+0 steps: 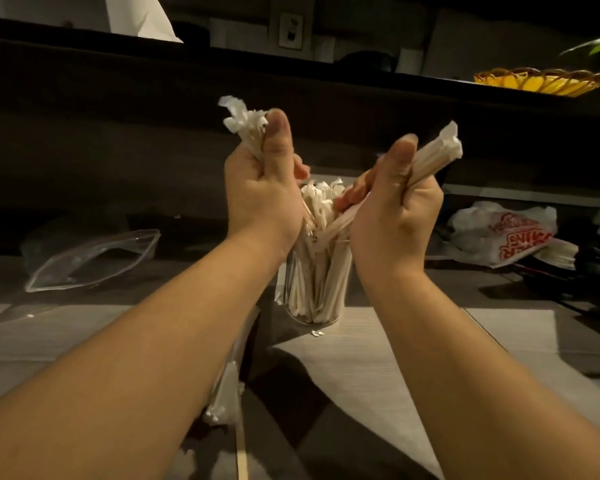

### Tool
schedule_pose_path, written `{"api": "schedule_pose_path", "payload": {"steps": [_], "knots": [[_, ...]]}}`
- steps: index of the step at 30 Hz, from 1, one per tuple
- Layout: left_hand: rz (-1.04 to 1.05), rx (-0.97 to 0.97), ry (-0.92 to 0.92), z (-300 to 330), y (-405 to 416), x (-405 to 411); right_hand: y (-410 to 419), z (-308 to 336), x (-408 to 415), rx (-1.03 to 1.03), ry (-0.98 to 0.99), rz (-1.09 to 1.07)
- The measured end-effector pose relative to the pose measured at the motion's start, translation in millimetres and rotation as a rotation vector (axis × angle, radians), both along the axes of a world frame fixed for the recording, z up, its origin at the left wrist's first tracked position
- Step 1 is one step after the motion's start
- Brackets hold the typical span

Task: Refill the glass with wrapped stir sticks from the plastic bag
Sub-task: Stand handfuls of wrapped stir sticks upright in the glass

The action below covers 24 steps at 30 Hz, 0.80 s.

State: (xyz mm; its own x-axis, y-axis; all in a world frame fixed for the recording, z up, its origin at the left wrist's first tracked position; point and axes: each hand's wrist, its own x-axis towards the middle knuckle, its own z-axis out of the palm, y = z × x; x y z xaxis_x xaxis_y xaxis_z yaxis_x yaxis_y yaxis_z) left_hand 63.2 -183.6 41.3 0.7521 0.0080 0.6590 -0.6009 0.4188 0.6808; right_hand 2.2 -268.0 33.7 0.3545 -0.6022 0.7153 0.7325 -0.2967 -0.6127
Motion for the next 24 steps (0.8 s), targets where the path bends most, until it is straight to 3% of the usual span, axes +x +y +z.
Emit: {"api": "schedule_pose_path", "payload": {"steps": [3, 7, 10, 17, 24], "knots": [[0.12, 0.051, 0.001, -8.7, -0.7, 4.3, -1.8, -1.1, -3.7, 0.02, -0.029, -0.03], [0.114, 0.117, -0.025, -10.4, 1.3, 3.7, -1.6, 5.1, -7.5, 0.145, -0.06, -0.003], [0.104, 0.174, -0.04, -11.5, 1.6, 1.6, -3.4, 3.3, -6.6, 0.074, -0.03, -0.076], [0.128, 0.335, -0.099, -8.0, 1.9, 3.6, -10.9, -7.1, 2.6, -0.253, 0.182, -0.254], [0.222, 0.482, -0.182, -6.2, -3.7, 3.1, -9.6, -7.0, 11.2, -0.212, 0.51, -0.255]]}}
